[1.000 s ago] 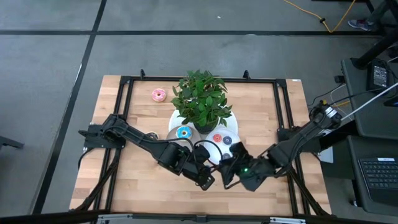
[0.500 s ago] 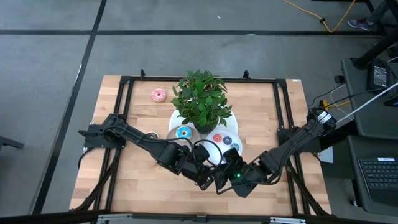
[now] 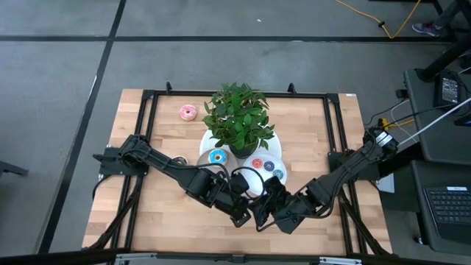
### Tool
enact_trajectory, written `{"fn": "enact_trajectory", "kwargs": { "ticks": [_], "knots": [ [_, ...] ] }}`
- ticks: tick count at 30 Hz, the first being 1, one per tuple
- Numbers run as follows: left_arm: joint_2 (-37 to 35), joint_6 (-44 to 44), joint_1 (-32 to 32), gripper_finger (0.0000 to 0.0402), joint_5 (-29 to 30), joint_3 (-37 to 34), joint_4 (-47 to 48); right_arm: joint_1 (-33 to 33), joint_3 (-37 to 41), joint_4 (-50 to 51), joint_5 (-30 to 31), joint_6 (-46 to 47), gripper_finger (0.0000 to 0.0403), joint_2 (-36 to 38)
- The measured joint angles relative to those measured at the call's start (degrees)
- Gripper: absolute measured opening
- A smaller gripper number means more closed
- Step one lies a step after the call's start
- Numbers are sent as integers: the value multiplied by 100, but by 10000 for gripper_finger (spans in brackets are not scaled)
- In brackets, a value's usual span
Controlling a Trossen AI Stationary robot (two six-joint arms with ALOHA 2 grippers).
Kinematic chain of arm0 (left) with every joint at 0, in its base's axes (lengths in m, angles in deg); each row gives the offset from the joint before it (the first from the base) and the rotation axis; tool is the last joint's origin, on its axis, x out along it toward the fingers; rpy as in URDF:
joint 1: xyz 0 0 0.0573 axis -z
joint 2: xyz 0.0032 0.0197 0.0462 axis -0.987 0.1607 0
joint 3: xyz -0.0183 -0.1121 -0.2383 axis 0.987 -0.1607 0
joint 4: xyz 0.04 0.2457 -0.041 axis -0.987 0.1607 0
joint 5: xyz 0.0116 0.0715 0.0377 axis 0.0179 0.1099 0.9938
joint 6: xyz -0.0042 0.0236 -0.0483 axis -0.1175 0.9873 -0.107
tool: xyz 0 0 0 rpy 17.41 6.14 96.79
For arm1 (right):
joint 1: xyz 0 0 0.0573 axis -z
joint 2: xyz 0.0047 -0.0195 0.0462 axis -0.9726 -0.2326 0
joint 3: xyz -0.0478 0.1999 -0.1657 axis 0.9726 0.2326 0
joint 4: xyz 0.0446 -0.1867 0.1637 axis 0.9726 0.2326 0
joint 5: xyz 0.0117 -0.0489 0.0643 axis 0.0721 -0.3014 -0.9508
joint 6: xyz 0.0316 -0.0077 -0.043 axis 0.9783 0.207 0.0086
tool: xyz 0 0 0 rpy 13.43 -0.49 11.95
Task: Pick & Place donuts
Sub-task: Put the small blue donut on the white plate
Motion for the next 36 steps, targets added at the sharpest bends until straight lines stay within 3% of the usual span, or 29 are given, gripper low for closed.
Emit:
{"fn": "enact_trajectory", "kwargs": {
  "ticks": [16, 28, 36],
  "knots": [
    [4, 582, 0, 8, 205, 0, -188, 8, 39, -98, -42, -10, 206, 0],
    [4, 581, 0, 10, 141, 0, -192, 8, 46, -82, -46, -89, 94, 0],
    [4, 436, 0, 35, 90, 0, -194, 8, 46, -86, -48, -145, 40, 0]
  ]
}}
